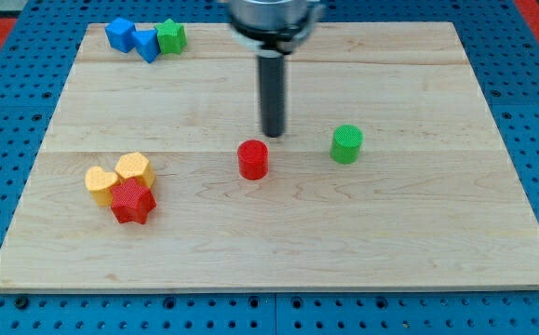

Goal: Move the green circle into the yellow hexagon

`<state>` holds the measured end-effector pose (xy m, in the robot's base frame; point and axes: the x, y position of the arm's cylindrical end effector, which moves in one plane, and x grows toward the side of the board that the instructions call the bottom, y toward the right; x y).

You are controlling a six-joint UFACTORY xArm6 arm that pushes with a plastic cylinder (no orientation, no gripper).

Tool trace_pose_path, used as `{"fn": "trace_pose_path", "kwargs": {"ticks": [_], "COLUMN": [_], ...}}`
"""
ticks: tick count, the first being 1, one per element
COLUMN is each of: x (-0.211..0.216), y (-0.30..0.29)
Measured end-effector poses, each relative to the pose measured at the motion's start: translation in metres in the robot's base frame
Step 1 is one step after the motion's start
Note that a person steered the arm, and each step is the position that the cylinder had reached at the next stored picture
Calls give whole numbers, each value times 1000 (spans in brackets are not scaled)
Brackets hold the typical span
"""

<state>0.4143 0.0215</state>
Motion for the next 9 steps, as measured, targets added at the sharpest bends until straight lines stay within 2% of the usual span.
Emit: {"fn": "trace_pose_path", "kwargs": {"ticks": [1,2,3,4,5,6,7,9], "x": [38,72,82,104,87,53,22,10], "y": [-25,-94,-149,-57,82,137,85,-37]}}
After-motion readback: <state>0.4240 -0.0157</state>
